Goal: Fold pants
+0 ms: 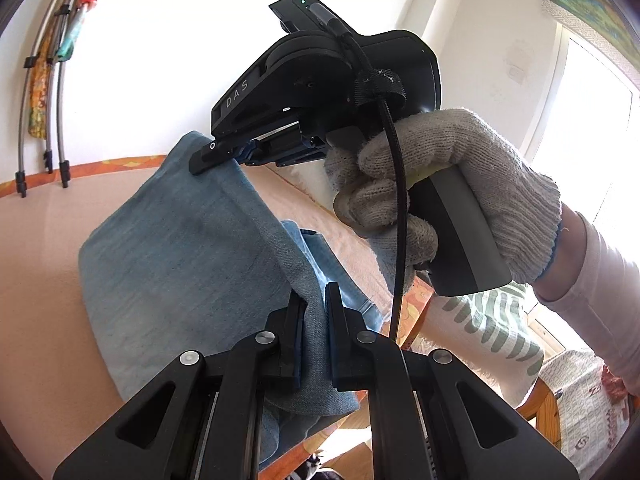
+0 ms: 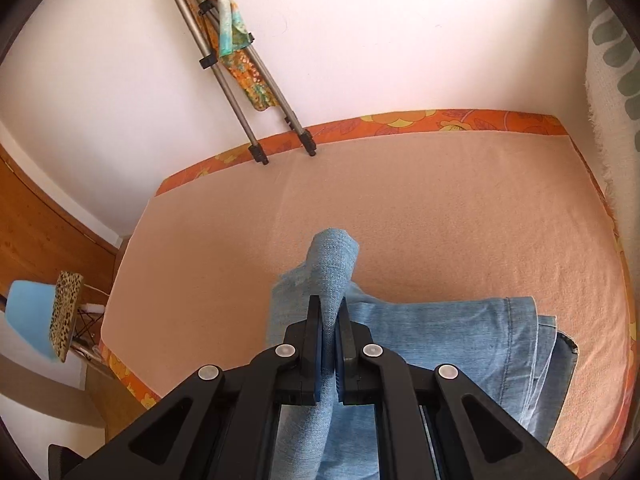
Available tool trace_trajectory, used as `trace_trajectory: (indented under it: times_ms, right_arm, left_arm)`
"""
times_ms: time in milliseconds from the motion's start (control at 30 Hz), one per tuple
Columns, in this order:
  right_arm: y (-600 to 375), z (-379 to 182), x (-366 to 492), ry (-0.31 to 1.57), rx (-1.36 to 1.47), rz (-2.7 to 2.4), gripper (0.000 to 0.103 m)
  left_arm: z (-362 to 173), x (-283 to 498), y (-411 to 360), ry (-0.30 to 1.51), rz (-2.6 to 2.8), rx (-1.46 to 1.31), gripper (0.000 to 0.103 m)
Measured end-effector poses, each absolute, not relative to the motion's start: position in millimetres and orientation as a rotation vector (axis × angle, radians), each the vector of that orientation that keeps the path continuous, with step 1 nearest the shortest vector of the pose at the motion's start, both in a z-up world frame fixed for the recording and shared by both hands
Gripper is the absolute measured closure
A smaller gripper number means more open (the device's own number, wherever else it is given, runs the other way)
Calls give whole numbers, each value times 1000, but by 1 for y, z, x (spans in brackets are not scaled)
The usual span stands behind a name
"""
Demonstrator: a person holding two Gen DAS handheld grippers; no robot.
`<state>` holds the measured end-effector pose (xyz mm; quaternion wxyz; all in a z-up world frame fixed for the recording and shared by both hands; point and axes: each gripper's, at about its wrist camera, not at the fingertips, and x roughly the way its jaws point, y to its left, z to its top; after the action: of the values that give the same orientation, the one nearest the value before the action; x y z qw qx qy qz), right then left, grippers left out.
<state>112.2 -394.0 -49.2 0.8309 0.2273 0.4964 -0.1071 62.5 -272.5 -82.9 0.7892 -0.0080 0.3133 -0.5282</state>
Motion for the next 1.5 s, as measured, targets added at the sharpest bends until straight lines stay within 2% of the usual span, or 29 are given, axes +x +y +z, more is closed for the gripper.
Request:
trace_trajectory:
  times_ms: [400, 900, 1000, 1067, 1133, 1200, 1300, 1367, 1500]
  right_arm:
    - [-494, -72, 35, 1015, 601, -347, 101]
    - [-538, -120, 10, 1036, 661, -377, 101]
    - [-535, -114, 10, 1035, 604, -399, 92]
    - [-535, -106, 8, 1034, 550, -444, 74]
    - [-536, -96, 1, 1014, 536, -473, 62]
    - [-537, -85, -6, 995, 531, -481, 62]
    - [-535, -66, -20, 958, 514, -508, 61]
    - [-532, -53, -30, 921, 509, -519, 51]
    - [-520, -24, -51, 844, 475, -533, 41]
  left_arm:
    - [-109, 44, -369, 745, -1261, 74, 95]
    - [-130, 54, -394, 812, -1279, 121, 95]
    - [-128, 55, -396, 831, -1287, 120, 93]
    - [-125, 52, -398, 836, -1304, 117, 85]
    - [-122, 48, -399, 844, -1318, 128, 75]
    - [-114, 46, -395, 828, -1316, 130, 67]
    - [-103, 46, -384, 835, -1325, 125, 66]
    - [-93, 49, -372, 823, -1317, 135, 65]
    - [-65, 65, -343, 790, -1273, 156, 65]
